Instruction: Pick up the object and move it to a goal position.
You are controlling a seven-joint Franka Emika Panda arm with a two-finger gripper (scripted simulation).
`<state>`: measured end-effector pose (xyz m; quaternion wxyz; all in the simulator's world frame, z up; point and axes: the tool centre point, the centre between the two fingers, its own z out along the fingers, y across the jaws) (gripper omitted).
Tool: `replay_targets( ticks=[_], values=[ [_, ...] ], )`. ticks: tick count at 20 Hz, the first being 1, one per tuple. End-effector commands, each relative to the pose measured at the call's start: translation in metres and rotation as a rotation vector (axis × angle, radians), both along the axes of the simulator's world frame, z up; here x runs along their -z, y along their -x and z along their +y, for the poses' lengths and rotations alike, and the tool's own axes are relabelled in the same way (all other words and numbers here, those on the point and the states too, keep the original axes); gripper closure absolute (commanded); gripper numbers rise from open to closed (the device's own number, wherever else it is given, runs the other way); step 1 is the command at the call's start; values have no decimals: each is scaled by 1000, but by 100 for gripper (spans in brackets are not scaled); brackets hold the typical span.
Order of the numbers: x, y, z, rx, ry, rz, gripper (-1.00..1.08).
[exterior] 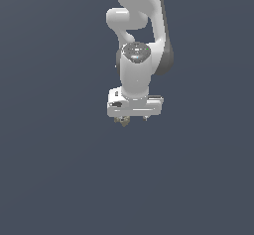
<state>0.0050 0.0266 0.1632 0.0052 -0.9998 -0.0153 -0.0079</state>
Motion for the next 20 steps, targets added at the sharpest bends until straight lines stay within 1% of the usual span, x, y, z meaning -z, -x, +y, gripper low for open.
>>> replay_targets(
  ticks=[1, 4, 11, 20],
  values=[
    [0, 0, 0, 0, 0, 0, -92],
    [0, 0, -3, -4, 3, 0, -92],
    [-2, 2, -20, -25, 22, 1, -92],
    [0, 4, -21, -53, 22, 1, -92]
  ],
)
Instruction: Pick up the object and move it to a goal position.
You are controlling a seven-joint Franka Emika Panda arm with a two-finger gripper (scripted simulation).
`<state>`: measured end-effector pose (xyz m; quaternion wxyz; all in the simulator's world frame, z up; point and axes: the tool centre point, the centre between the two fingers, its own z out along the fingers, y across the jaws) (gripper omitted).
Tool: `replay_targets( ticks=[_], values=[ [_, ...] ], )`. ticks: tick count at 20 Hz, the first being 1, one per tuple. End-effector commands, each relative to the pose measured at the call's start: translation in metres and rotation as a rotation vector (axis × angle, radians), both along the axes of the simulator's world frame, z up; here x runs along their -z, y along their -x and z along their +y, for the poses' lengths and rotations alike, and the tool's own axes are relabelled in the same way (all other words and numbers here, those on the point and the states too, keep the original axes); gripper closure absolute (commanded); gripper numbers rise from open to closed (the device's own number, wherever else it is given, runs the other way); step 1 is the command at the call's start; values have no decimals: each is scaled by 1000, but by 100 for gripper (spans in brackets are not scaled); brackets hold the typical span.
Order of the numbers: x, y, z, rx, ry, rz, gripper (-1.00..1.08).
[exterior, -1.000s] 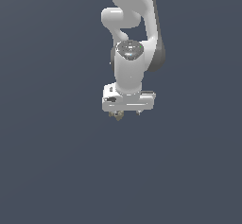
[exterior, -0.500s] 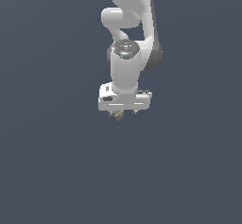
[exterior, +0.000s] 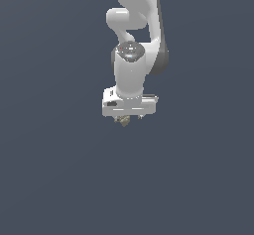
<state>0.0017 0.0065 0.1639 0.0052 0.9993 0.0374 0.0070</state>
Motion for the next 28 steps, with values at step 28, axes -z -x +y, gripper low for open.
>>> replay_targets(
  ticks=[28],
  values=[
    [36, 48, -24, -601, 1, 14, -92]
  ],
)
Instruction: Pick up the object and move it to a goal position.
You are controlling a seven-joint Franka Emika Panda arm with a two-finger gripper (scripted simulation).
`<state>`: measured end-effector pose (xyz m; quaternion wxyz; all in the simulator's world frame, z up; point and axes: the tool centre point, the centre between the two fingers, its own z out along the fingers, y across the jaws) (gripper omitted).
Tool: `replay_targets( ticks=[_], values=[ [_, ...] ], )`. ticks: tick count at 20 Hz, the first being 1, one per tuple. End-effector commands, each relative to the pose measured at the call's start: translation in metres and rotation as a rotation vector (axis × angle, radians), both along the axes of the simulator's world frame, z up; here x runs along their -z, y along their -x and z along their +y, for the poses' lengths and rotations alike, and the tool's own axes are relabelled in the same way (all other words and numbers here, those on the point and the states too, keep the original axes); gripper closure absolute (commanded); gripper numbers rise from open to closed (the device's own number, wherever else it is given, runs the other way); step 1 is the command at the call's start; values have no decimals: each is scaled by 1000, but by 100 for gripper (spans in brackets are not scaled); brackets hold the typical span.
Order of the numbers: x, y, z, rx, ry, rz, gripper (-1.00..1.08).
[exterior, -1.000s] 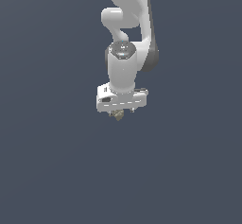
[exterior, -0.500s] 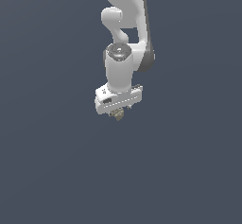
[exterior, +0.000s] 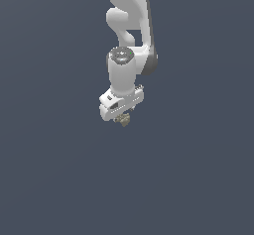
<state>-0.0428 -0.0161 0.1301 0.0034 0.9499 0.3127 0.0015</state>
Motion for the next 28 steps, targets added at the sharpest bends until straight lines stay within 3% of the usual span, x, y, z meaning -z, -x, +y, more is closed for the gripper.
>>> replay_targets(
  ticks=[1, 15, 28],
  values=[
    [4, 5, -2, -65, 0, 1, -92],
    [19, 31, -10, -364, -3, 5, -92],
    [23, 37, -12, -425, -4, 6, -92]
  ],
)
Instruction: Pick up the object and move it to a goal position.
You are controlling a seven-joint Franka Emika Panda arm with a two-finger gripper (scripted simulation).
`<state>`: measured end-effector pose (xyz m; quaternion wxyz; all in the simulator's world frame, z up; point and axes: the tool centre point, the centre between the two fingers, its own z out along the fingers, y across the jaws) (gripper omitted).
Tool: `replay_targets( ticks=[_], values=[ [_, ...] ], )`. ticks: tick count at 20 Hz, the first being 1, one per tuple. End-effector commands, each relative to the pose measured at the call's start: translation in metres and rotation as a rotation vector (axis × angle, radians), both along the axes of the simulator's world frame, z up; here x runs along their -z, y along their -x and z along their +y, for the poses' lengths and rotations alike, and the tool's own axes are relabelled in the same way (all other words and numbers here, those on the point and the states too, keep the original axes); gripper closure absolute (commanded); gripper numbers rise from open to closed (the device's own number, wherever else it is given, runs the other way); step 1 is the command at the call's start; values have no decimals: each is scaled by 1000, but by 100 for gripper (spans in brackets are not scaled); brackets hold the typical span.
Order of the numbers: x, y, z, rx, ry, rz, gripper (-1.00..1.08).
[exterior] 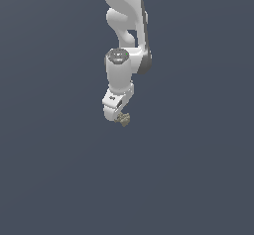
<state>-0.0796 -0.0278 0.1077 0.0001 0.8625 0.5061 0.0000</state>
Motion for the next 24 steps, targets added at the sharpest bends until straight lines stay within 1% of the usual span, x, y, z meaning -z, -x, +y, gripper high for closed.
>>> replay_targets(
  ticks=[1, 11, 16, 17, 24],
  values=[
    [3, 0, 0, 0, 0, 0, -92],
    [43, 1, 0, -4, -1, 0, -92],
    [50, 1, 0, -5, 0, 0, -92],
    [50, 1, 0, -5, 0, 0, 108],
    [50, 1, 0, -5, 0, 0, 108]
  ],
)
